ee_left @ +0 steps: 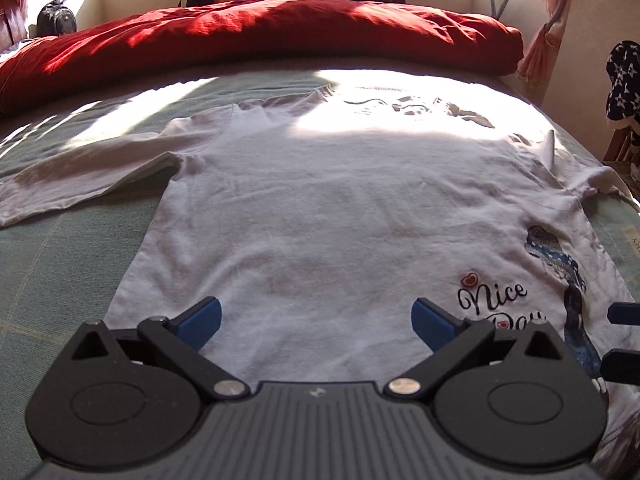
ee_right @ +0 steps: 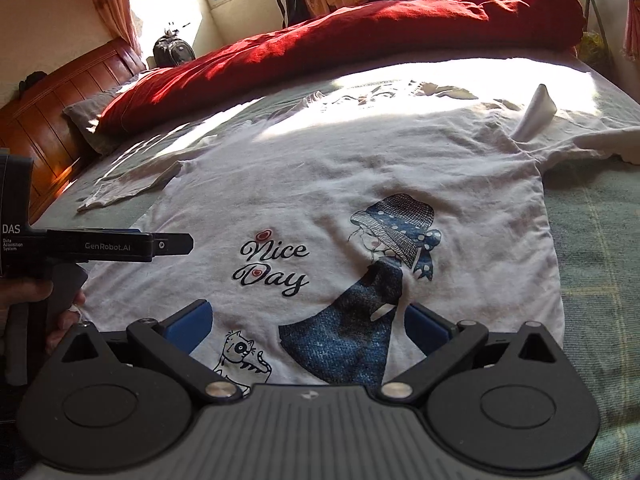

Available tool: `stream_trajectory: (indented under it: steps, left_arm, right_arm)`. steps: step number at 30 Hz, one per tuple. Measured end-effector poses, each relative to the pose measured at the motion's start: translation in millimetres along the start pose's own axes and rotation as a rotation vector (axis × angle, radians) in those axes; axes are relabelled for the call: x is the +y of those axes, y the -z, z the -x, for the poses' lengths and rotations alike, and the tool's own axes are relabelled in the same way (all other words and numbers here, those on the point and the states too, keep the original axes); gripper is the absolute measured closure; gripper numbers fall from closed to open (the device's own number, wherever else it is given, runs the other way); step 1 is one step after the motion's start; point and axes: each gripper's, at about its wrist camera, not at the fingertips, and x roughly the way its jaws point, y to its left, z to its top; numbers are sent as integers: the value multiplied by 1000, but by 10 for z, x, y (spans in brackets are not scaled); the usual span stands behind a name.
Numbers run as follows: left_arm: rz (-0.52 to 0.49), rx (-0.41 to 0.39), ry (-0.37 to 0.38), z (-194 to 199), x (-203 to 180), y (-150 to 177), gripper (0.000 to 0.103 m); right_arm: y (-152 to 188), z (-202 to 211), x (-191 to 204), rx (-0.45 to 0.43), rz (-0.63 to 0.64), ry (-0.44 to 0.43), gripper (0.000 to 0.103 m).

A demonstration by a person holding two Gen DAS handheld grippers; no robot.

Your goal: Fold clothes

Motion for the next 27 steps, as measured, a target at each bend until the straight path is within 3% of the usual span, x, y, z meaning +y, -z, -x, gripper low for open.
stream_trajectory:
  steps: [3, 10, 18, 23, 27]
  left_arm:
    - [-16, -9, 21, -20, -190, -39, 2]
    - [-92, -10, 49, -116, -572, -102, 2]
    - [-156, -16, 40, -221, -811, -170, 2]
    - [-187, -32, 42, -267, -918, -206, 2]
    - [-213, -44, 44, -304, -1003, -235, 2]
  right_arm:
    - [-123, 247, -301, -61, -33, 13, 0]
    - [-420, 570, -1469, -148, -305, 45, 0]
    - [-555, 566, -2656, -190, -613, 119, 0]
    - [-558, 446, -3131, -209, -718, 138, 0]
    - [-602, 352, -3294, -229, -724, 126, 0]
